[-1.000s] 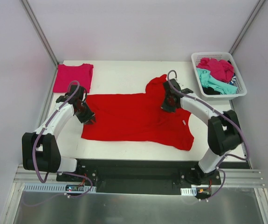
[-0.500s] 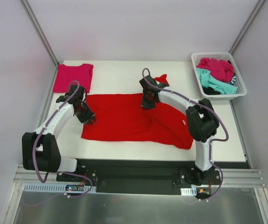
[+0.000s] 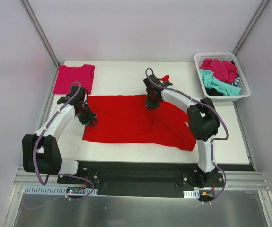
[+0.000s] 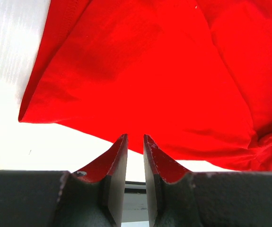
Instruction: Fold and stack the t-shirts
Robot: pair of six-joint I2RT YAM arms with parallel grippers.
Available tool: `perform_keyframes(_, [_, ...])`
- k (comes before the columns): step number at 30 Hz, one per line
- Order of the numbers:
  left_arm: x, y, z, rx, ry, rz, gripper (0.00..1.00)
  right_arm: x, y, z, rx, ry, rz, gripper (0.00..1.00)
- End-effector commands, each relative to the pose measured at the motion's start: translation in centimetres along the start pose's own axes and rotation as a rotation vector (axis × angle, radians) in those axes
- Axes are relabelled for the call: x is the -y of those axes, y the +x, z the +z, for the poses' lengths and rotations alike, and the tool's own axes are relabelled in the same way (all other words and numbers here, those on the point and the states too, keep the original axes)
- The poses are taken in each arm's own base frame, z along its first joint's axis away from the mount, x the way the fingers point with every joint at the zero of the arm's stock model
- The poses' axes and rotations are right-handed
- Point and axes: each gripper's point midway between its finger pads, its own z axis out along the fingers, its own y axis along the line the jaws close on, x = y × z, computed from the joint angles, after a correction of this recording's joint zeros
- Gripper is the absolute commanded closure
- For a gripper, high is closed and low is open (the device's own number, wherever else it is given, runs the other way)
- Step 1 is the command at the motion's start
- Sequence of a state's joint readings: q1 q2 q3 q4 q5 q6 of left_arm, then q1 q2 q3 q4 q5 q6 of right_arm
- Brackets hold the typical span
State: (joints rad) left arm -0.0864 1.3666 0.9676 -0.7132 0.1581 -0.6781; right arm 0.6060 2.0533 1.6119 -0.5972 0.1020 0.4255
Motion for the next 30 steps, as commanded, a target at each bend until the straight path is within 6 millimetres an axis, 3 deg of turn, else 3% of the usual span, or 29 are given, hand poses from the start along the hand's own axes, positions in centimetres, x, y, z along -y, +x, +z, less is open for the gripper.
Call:
perform_keyframes(1, [0.6, 0.3, -0.9, -0.001, 0.031, 0.036, 0.80, 0.9, -0.6, 0.6, 0.001, 0.021, -0.013, 0.99])
perform_keyframes(3, [0.7, 0.4, -0.9, -0.005, 0.036, 0.036, 0.80, 0.9, -0.6, 1.2, -0.010, 0.019, -0.017, 0.98])
perform_keyframes(6, [0.8, 0.5, -0.8, -0.014, 0.037, 0.034, 0.80, 1.0, -0.9, 1.9, -0.004, 0.030, -0.031, 0.87])
perform_keyframes(9, [1.1, 0.7, -0.6, -0.021, 0.037, 0.043, 0.80, 1.3, -1.9, 1.4, 0.015, 0.040, -0.042, 0.74])
perform_keyframes(11, [1.3, 0.8, -0.6, -0.021, 0.036, 0.049, 0.80, 1.5, -2.7, 0.1, 0.024, 0.038, -0.057, 0.58])
perform_keyframes(17, [1.8, 0.7, -0.6, -0.024, 0.035, 0.057, 0.80, 4.4, -5.9, -5.3, 0.144, 0.073, -0.069, 0.55])
perform_keyframes(20, [2.1, 0.7, -0.5, -0.026, 0.040, 0.063, 0.80, 6.7, -6.8, -6.6, 0.170, 0.120, -0.061, 0.57])
perform_keyframes(24, [2.2, 0.9, -0.4, -0.030, 0.035, 0.069, 0.80, 9.4, -6.2, -5.3, 0.120, 0.144, -0.023, 0.63])
perform_keyframes(30, [1.9, 1.0, -0.3, -0.032, 0.029, 0.075, 0.80, 10.4, -4.8, -3.2, 0.066, 0.155, -0.023, 0.73])
